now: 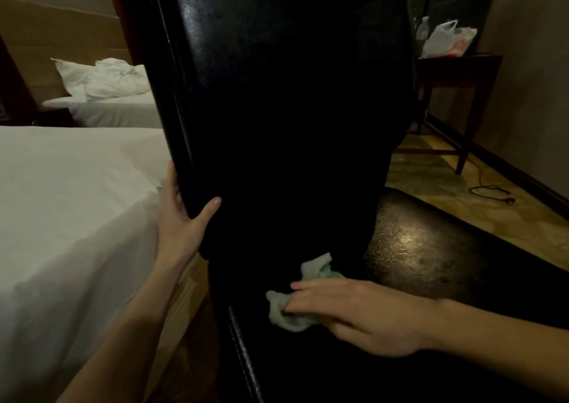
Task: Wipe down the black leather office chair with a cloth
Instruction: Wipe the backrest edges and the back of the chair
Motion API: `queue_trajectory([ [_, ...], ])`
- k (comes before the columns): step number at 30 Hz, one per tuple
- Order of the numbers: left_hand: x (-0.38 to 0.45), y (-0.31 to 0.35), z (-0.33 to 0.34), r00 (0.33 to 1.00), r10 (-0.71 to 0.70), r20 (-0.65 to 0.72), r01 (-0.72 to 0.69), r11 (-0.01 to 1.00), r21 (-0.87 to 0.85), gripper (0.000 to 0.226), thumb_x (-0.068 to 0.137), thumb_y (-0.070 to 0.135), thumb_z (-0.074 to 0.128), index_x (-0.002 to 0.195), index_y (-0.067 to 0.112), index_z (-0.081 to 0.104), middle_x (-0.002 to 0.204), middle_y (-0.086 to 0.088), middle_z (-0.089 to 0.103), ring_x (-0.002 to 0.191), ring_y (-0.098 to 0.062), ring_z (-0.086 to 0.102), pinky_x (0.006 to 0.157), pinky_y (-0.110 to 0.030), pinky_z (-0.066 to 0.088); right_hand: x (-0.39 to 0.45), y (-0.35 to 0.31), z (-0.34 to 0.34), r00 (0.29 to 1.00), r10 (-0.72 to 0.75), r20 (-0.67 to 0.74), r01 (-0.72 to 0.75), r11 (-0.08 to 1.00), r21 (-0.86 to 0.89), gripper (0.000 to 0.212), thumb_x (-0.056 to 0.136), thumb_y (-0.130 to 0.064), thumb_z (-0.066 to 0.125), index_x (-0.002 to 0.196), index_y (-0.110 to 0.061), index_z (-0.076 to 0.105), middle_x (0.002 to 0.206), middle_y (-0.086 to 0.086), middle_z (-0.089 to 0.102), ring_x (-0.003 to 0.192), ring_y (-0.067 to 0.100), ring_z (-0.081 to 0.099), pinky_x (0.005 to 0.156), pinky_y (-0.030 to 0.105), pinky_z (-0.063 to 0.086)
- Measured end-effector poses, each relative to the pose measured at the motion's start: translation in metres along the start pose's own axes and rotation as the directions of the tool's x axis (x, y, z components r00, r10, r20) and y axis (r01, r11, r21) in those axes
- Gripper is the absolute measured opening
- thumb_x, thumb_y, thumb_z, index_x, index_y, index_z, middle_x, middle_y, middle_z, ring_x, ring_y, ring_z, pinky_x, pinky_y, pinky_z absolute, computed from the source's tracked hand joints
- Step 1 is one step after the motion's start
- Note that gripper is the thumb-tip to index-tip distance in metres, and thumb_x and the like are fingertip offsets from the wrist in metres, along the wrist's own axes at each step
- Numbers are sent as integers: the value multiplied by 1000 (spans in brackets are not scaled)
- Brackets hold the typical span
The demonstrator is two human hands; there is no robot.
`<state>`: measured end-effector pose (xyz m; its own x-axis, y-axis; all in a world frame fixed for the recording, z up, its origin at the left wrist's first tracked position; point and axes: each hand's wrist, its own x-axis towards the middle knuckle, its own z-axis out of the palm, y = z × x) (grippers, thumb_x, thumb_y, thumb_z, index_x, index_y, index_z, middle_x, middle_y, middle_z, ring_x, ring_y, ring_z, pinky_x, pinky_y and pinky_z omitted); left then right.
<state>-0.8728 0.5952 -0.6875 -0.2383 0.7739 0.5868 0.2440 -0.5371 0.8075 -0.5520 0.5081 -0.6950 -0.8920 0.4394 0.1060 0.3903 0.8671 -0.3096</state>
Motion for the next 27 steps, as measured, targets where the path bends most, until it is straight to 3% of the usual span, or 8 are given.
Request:
queue_trajectory([
  [5,5,-7,6,997,20,-79,-16,999,49,87,89,6,71,157,31,24,154,1,42,139,-15,46,116,-49,37,-30,83,-19,974,183,-135,-198,974,-107,42,102,-27,41,144,-29,43,154,-8,38,149,3,15,119,35,28],
  [8,7,-11,7,996,11,-92,-5,998,65,86,84,21,70,154,42,24,156,5,41,141,-15,44,117,-51,36,-54,134,-38,883,361,-299,-409,906,-113,41,100,-38,36,139,-33,45,146,-10,43,146,7,21,119,42,29],
  [11,10,-13,12,992,5,-129,11,992,125,88,80,30,66,155,41,22,155,3,43,141,-17,44,116,-52,35,-62,154,-44,824,470,-316,-522,847,-99,35,102,-27,45,136,-35,46,145,-3,49,144,15,32,118,28,25],
  [13,13,-15,14,990,15,-141,10,985,174,87,81,36,62,156,42,18,157,1,40,144,-22,40,117,-56,33,-62,149,-45,837,474,-272,-522,842,-139,36,102,-29,47,138,-31,50,145,-6,48,139,14,38,105,13,21],
  [15,16,-13,20,992,11,-124,19,971,239,87,82,40,58,158,35,16,159,-5,36,146,-28,36,117,-59,30,-66,139,-47,848,477,-229,-518,837,-175,41,101,-36,48,142,-28,48,147,-10,45,137,10,37,97,11,21],
  [21,46,-6,55,990,-144,0,132,909,396,69,99,2,55,157,20,23,150,-11,46,136,-31,44,108,-51,37,-104,107,-47,866,482,-131,-497,856,-141,54,98,-59,39,148,-39,34,154,-18,34,141,2,29,116,27,28],
  [24,61,-7,82,969,-247,30,207,869,450,56,99,6,56,151,11,34,141,-23,52,128,-42,50,100,-50,41,-120,81,-49,877,457,-148,-475,871,-124,55,99,-58,34,150,-37,33,157,-16,31,143,4,26,116,26,25],
  [27,60,7,122,936,-343,77,270,842,467,69,91,24,71,147,10,34,137,-21,57,125,-43,55,100,-53,46,-135,58,-51,890,406,-208,-435,893,-120,60,97,-63,23,147,-33,39,154,-12,37,141,5,31,114,19,23],
])
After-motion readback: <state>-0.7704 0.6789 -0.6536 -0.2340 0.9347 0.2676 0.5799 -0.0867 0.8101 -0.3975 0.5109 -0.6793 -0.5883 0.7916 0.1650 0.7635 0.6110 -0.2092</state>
